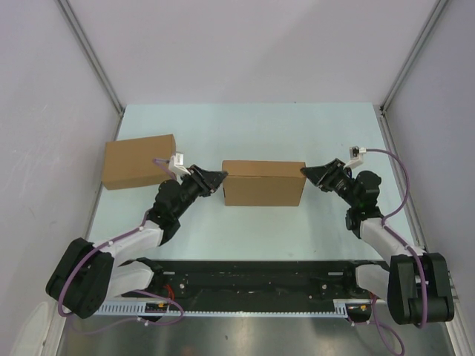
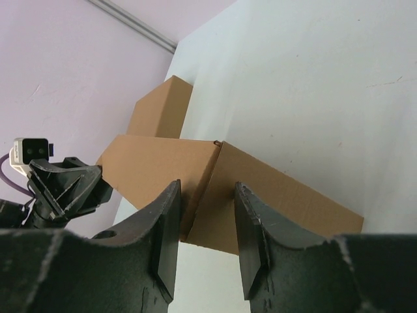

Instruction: Fold the paper box

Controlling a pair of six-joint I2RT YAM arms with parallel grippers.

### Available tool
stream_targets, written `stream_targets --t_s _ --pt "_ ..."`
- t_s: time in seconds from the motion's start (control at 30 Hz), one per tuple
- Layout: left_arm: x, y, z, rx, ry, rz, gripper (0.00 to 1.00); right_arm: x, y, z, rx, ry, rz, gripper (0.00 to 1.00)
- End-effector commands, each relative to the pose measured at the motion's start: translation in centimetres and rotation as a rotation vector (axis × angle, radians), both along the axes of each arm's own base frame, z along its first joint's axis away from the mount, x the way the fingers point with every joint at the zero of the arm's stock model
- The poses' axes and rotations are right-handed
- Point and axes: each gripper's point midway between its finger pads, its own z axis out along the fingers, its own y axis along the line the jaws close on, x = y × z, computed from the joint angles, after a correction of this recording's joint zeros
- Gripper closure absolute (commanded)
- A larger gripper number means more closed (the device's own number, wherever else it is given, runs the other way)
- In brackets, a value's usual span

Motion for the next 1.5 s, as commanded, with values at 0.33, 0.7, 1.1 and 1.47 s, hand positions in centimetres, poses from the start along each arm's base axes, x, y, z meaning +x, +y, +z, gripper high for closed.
stream_targets --t_s 0.33,0.7,1.1,1.47 --pt "-1.3 0.7 -4.4 0.117 0.191 0.002 0.46 -3.4 -0.6 -6.3 -0.134 0.311 -0.012 0.67" --pt "-0.1 0.8 -0.4 0.042 0.136 0.017 0.34 -3.2 -0.5 -5.9 -0.151 0.303 -0.014 0.65" --pt "1.2 1.6 3.8 -0.012 0.052 0.027 0.32 -3.0 -0.3 -5.5 -0.165 0.299 -0.008 0.54" --pt "1.4 0.6 4.5 -0.101 0.015 -0.075 0.30 -3.1 -0.2 -5.5 -0.172 0.298 -0.001 0.52"
